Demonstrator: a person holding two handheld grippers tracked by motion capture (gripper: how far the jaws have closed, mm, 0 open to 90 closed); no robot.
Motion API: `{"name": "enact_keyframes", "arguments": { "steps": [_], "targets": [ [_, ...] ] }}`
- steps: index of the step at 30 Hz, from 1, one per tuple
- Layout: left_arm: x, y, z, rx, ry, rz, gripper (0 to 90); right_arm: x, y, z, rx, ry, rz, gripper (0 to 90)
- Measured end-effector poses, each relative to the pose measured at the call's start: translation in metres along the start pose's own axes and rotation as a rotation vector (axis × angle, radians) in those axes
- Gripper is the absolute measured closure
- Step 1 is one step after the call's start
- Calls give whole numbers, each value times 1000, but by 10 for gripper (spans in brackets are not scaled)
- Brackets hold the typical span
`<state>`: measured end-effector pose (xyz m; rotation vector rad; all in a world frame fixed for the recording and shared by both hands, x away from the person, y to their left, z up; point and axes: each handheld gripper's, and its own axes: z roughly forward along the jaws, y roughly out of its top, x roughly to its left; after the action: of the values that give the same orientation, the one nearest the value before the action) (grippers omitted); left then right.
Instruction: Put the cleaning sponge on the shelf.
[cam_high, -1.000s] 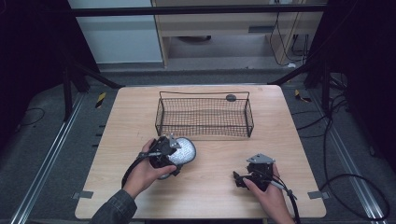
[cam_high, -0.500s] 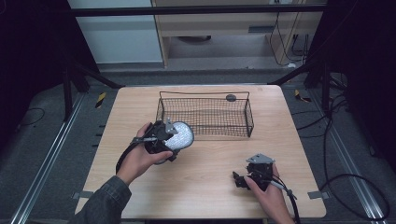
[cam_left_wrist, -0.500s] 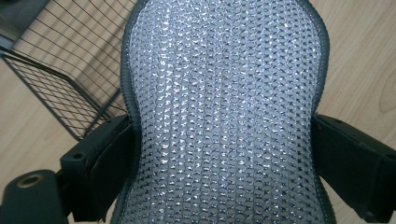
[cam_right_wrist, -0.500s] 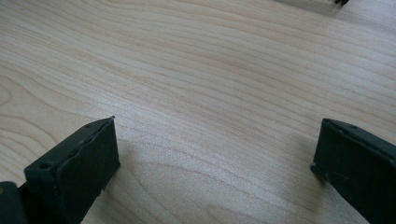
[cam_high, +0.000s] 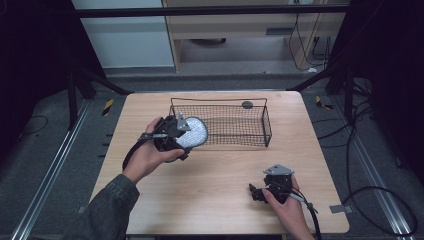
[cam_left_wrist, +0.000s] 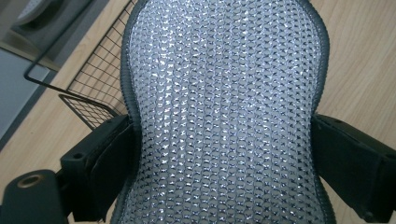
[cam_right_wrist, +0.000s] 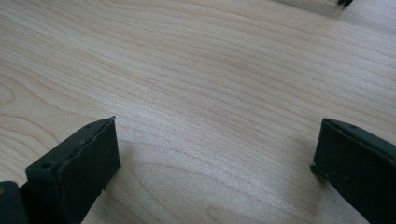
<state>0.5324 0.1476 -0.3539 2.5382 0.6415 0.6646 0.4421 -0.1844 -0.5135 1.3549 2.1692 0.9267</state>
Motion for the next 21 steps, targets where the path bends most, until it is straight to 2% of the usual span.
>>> {"name": "enact_keyframes", "arguments": {
  "steps": [7,21],
  "targets": [
    [8,10,1,-4,12,26,83,0,-1,-1,1,3,-8,6],
    [22,26,0,-27,34,48,84,0,-1,-1,2,5,-9,6]
  ]
}}
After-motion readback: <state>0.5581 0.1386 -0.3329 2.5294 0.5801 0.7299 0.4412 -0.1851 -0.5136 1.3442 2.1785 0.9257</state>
